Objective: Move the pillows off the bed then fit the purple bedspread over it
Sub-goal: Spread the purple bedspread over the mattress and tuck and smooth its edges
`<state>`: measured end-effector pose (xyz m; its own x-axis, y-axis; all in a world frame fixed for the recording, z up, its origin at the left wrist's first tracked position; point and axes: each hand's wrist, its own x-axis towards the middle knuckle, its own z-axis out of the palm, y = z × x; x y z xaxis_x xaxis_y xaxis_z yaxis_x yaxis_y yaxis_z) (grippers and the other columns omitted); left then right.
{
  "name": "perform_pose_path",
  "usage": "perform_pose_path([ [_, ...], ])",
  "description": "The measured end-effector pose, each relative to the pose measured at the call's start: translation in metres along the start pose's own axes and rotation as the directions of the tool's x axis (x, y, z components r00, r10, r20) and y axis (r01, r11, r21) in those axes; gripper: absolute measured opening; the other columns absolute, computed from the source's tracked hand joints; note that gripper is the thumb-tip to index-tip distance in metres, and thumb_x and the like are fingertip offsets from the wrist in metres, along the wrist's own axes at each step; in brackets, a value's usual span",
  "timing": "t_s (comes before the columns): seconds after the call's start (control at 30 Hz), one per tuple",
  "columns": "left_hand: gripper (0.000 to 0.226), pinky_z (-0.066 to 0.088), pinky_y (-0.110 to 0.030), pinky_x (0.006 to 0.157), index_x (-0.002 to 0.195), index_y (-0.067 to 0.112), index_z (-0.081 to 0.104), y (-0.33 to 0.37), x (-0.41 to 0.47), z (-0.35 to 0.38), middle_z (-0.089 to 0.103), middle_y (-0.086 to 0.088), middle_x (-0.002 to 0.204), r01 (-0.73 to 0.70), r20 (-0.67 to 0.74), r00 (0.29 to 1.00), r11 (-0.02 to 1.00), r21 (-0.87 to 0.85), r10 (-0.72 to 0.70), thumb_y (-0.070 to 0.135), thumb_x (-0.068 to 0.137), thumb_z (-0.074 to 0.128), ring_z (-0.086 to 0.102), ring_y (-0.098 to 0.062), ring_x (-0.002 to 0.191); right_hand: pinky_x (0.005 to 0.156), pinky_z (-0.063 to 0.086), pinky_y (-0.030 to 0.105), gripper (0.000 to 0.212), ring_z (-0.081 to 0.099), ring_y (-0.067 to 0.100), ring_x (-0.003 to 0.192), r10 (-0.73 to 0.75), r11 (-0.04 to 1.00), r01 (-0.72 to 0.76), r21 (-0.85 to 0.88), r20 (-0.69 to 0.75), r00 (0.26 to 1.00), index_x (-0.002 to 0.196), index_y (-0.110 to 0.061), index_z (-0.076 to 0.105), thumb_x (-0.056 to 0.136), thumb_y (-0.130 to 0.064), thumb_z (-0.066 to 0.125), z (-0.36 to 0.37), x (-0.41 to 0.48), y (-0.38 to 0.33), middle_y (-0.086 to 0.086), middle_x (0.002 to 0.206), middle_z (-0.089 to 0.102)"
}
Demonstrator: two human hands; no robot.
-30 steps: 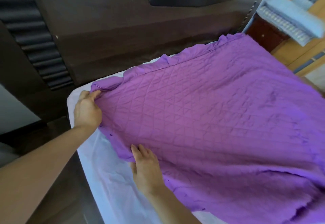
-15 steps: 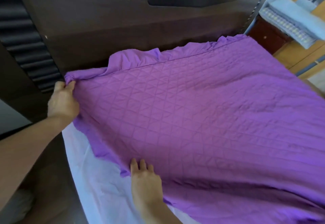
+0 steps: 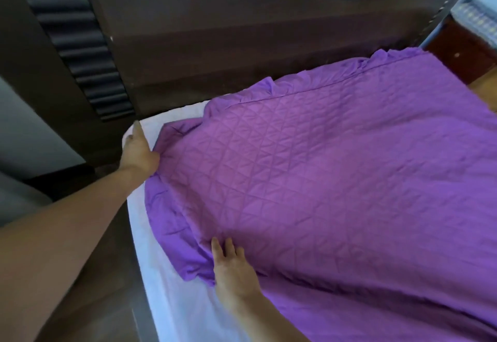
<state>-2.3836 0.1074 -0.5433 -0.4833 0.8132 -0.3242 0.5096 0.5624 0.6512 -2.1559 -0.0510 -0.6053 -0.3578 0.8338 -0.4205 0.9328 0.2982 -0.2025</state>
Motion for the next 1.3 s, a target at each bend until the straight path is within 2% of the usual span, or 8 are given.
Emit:
perform_pose_path([
  [0.1,0.045,0.042,-0.036,0.1,0.129,-0.003,0.046,0.002,-0.005,0.006,0.049,-0.019,0.133,0.192,0.043,0.981,0.967,-0.166,-0.187,0.006,0.087,0.057,0.048,-0.034,0.119,0.09,0.048,0.035,0.077,0.052,0.037,0.113,-0.108,0.99,0.107,-0.094,-0.004,0.994,0.14,-0.009,0.028,0.075,-0.027,0.065,0.013,-0.003,0.006,0.022,0.137,0.045],
  [0.2,0.003,0.044,-0.032,0.079,0.079,0.0,0.061,0.006,-0.01,0.009,0.056,-0.014,0.093,0.249,0.165,0.963,0.932,-0.262,-0.211,0.002,0.082,0.062,0.053,-0.027,0.09,0.074,0.052,0.02,0.086,0.064,0.022,0.088,-0.095,0.992,0.101,-0.076,0.079,0.992,0.124,-0.017,0.04,0.052,-0.046,0.076,0.012,-0.005,0.006,0.009,0.113,0.065],
  [0.4,0.024,0.047,-0.036,0.081,0.107,0.008,0.064,0.001,-0.012,0.017,0.063,-0.012,0.096,-0.124,-0.077,0.99,0.99,-0.072,0.119,0.006,0.084,0.056,0.057,-0.033,0.094,0.08,0.048,0.027,0.041,0.062,0.025,0.088,-0.037,0.985,0.078,0.152,-0.257,0.966,0.109,-0.019,0.061,0.083,-0.031,0.033,-0.022,0.015,-0.001,0.002,0.103,0.065],
  [0.5,0.028,0.039,-0.034,0.083,0.108,0.008,0.062,-0.005,-0.029,0.025,0.06,-0.012,0.098,-0.471,-0.176,0.864,0.881,0.045,0.471,0.004,0.082,0.054,0.048,-0.03,0.092,0.089,0.039,0.021,0.034,0.062,0.025,0.1,0.146,0.858,0.11,0.501,-0.444,0.884,0.113,-0.008,0.063,0.091,-0.025,0.045,-0.052,0.045,-0.01,0.01,0.111,0.066],
  [0.67,0.028,0.044,-0.034,0.08,0.103,0.011,0.064,-0.018,-0.071,0.051,0.06,-0.004,0.088,-0.85,0.032,0.494,0.474,0.232,0.869,0.016,0.083,0.046,0.051,-0.024,0.082,0.098,0.042,0.024,0.045,0.054,0.016,0.11,0.525,0.275,-0.051,0.96,-0.106,0.844,0.132,-0.008,0.046,0.092,-0.025,0.058,-0.124,0.097,-0.02,0.008,0.125,0.058],
  [0.83,0.031,0.052,-0.035,0.07,0.108,0.017,0.058,-0.024,-0.095,0.081,0.053,0.001,0.088,-0.922,0.261,0.385,0.359,0.142,0.885,0.011,0.082,0.044,0.05,-0.021,0.079,0.087,0.048,0.046,0.054,0.058,0.034,0.097,0.726,0.439,-0.341,0.831,-0.104,0.679,0.129,-0.005,0.041,0.078,0.0,0.058,-0.118,0.106,0.006,0.026,0.11,0.06],
  [1.13,0.029,0.049,-0.039,0.084,0.119,0.014,0.055,-0.012,-0.054,0.08,0.061,-0.007,0.114,-0.469,0.266,0.871,0.86,0.201,0.413,0.021,0.092,0.049,0.051,-0.03,0.105,0.09,0.036,0.038,0.081,0.045,0.041,0.116,0.666,0.665,-0.459,0.589,-0.19,0.722,0.148,-0.006,0.011,0.08,0.008,0.053,-0.085,0.079,0.055,0.025,0.14,0.032],
  [1.3,0.008,0.048,-0.029,0.065,0.085,0.022,0.068,0.006,-0.071,0.089,0.068,-0.004,0.081,-0.492,0.241,0.869,0.802,0.339,0.431,0.027,0.079,0.068,0.063,-0.025,0.077,0.089,0.041,0.049,0.08,0.045,0.044,0.109,0.518,0.853,-0.413,0.318,-0.432,0.738,0.142,-0.016,0.036,0.068,0.005,0.058,-0.084,0.076,0.065,0.022,0.14,0.034],
])
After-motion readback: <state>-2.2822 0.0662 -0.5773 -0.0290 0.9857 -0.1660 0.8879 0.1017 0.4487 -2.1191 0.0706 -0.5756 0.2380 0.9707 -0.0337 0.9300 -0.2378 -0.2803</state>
